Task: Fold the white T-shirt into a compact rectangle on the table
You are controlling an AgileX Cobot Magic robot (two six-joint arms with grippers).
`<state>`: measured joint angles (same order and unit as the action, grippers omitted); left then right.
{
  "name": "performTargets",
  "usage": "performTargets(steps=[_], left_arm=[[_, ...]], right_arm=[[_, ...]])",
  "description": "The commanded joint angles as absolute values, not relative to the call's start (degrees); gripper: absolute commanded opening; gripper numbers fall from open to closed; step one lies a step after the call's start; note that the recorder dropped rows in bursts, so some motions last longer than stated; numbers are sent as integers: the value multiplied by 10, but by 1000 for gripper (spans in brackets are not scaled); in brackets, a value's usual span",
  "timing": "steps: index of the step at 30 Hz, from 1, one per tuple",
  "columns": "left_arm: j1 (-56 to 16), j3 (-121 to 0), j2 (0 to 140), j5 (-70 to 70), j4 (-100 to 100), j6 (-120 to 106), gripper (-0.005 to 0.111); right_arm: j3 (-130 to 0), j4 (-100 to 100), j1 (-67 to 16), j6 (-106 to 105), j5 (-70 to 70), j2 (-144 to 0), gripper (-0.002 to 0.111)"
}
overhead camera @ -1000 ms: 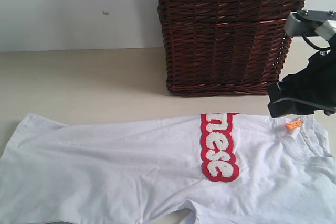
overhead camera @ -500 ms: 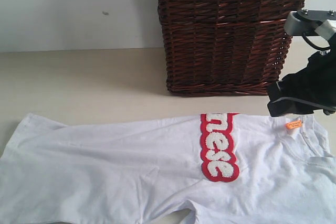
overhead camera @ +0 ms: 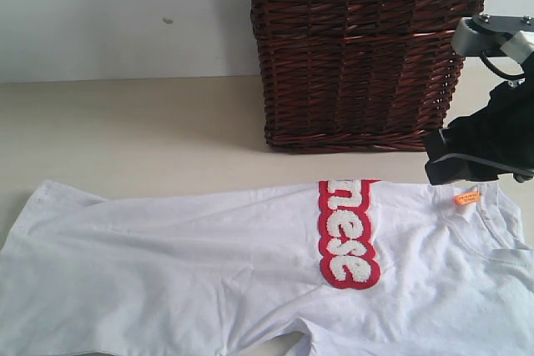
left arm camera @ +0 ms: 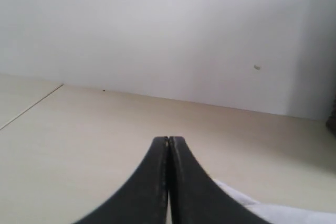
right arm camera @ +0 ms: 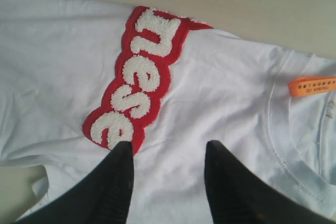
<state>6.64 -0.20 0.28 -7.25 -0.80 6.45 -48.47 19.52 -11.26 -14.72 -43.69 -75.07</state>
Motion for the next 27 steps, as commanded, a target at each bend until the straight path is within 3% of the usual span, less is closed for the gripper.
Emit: performTargets(steps=[1,11,27], left_arm=[[67,0,0,-110,-14,22,0],[67,0,0,-189,-11,17,0],[67,0,0,-189,-11,17,0]], right_arm=[[-484,195,-114,-149,-432,-747,43],[-484,195,-114,-149,-432,-747,43],[-484,195,-114,-149,-432,-747,43]])
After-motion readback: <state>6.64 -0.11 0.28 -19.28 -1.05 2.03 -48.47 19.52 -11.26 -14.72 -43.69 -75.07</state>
